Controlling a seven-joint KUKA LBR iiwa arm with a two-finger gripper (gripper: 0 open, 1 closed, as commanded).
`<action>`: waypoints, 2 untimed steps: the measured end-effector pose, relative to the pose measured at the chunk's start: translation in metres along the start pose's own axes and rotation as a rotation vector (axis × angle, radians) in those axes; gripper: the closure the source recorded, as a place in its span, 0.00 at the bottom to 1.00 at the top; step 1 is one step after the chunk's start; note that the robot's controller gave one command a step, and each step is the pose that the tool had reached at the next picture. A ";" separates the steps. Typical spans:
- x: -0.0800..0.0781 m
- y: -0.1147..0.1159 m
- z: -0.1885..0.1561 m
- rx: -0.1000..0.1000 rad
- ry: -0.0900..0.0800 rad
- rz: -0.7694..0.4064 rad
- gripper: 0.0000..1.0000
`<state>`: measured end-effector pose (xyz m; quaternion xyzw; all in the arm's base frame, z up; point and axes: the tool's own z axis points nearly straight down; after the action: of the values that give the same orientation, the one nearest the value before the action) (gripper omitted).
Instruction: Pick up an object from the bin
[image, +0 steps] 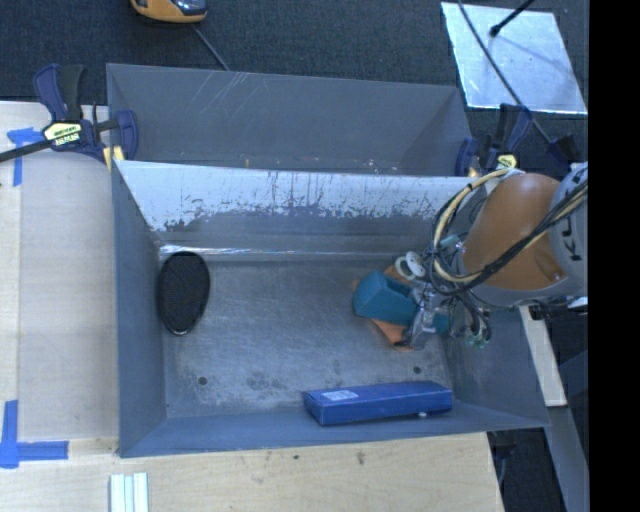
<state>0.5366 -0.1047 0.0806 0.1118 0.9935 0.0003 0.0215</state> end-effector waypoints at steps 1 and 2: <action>0.000 0.000 0.000 0.000 0.000 0.000 1.00; -0.020 0.010 -0.020 0.007 0.044 0.027 1.00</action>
Offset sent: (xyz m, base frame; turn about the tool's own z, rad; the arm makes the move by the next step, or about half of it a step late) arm 0.0347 0.0090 0.0339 0.0356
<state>0.5579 -0.0994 0.1010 0.1251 0.9921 -0.0004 -0.0005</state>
